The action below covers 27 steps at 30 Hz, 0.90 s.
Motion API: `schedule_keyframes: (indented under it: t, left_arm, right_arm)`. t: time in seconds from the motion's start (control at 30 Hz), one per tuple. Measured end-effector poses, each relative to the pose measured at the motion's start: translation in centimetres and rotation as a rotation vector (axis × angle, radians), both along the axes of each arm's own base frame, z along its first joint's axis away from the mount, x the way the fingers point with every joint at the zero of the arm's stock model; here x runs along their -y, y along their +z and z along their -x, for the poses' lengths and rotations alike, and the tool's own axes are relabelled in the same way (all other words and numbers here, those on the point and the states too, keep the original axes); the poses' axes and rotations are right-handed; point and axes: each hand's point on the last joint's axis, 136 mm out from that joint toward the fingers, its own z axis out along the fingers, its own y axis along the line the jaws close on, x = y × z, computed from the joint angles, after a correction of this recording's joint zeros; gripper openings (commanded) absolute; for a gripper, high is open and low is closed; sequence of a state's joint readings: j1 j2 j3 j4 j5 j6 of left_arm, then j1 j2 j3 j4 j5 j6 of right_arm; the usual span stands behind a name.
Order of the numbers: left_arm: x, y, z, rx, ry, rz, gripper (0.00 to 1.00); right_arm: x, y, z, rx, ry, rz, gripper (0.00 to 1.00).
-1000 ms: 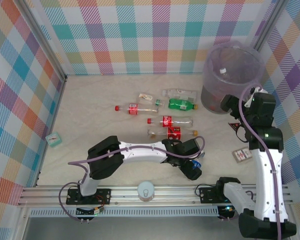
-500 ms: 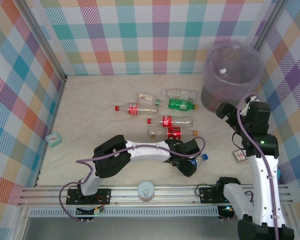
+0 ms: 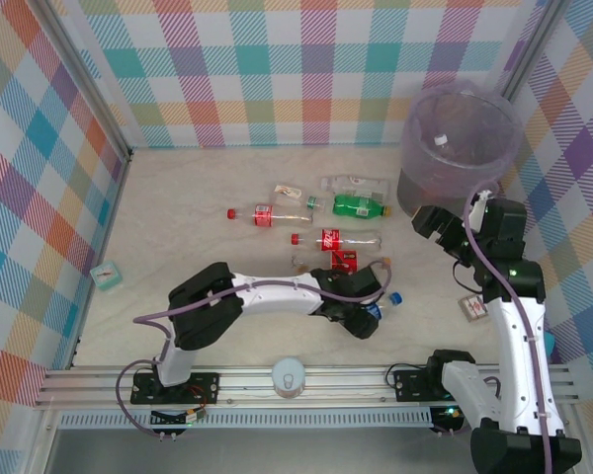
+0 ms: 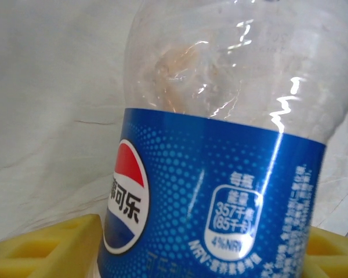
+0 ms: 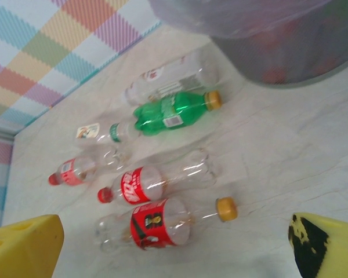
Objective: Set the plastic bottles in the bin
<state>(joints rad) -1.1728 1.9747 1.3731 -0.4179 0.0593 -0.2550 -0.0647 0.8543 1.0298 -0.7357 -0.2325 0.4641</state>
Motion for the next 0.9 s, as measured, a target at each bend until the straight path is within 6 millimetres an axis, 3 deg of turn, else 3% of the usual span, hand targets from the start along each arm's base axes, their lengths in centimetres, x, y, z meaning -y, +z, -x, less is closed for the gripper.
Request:
schedule_keyframes:
  t: [0.27,0.4,0.5,0.7,0.9]
  left_arm:
    - [-2.3,8.5,-5.4,0.196,0.157,0.184,0.59]
    - [-3.8,11.9,-7.5,0.279,0.245,0.261,0.50]
    - [-4.6,12.4,-8.9,0.303,0.303,0.273,0.46]
    - [-5.7,11.0,-9.4,0.301,0.354,0.286,0.42]
    - [-5.2,12.0,-9.5,0.302,0.363,0.358,0.42]
  right_arm:
    - [-3.5,-0.5,-0.3,-0.054,0.161,-0.159,1.00]
    - [-6.5,-1.0,-1.1,-0.059,0.280,-0.279,0.99]
    - [-9.0,-1.9,-1.3,-0.088,0.369,-0.339,0.99]
    - [-12.5,-3.3,-2.4,-0.127,0.481,-0.391,1.00]
    - [-13.5,-4.7,-2.9,-0.160,0.504,-0.398,0.96]
